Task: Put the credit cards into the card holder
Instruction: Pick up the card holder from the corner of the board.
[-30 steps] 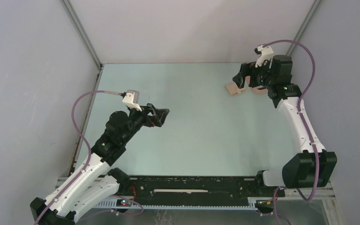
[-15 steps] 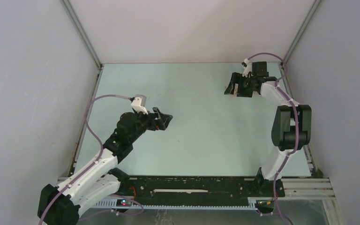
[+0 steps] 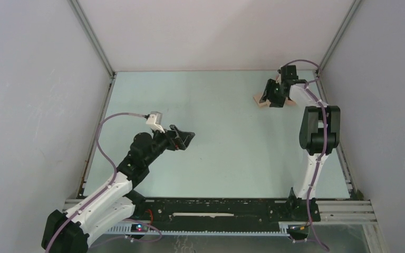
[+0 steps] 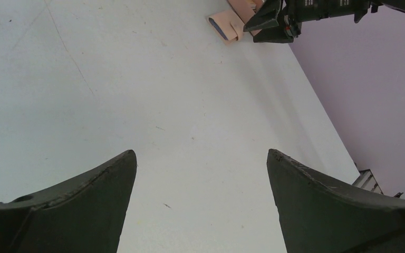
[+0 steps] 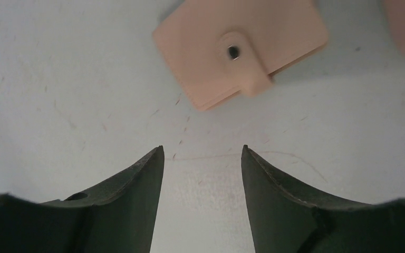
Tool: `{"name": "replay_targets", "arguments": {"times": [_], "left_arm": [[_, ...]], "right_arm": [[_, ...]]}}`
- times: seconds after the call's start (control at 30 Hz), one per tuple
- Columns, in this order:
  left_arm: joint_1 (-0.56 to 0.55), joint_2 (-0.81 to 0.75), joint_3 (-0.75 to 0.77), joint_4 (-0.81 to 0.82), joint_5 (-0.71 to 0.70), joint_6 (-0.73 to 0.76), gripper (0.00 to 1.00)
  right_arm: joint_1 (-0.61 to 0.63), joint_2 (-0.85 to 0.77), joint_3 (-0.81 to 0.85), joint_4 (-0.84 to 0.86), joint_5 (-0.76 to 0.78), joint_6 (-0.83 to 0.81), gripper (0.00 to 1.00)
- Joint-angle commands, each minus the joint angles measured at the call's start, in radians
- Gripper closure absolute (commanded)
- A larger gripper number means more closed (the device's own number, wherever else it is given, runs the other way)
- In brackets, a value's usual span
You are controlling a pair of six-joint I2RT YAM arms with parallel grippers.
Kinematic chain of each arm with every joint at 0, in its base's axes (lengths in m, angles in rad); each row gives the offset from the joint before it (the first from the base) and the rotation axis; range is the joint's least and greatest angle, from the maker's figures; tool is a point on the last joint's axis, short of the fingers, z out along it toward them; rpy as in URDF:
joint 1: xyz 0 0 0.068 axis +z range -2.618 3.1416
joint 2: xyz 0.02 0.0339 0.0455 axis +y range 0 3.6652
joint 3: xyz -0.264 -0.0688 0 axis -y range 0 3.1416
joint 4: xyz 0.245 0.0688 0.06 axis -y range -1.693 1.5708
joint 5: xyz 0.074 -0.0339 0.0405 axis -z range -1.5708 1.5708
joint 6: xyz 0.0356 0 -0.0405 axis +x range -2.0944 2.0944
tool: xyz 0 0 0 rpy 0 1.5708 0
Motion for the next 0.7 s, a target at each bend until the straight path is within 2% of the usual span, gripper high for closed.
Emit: {"name": "replay_targets", "arguments": {"times": [0.0,0.37,0.53,0.67], "left_arm": [[0.005,0.006,-0.028,0.057,0.009,-0.02,0.02],[0.005,0.084,-0.001,0.07,0.014,-0.012,0.02],[0.006,0.111,0.005,0.077,0.019,-0.02,0.02],[0.005,0.119,0.004,0.077,0.021,-0.024,0.02]], "right_arm": [[-0.058,0.056,0.08,-0.007,0.105,0.143,0.35],[-0.129,0.183,0.161,0.041,-0.049,0.279,0.42],[-0.144,0.21,0.154,0.092,-0.086,0.357,0.43],[-0.155,0.217,0.152,0.126,-0.089,0.385,0.47]]}}
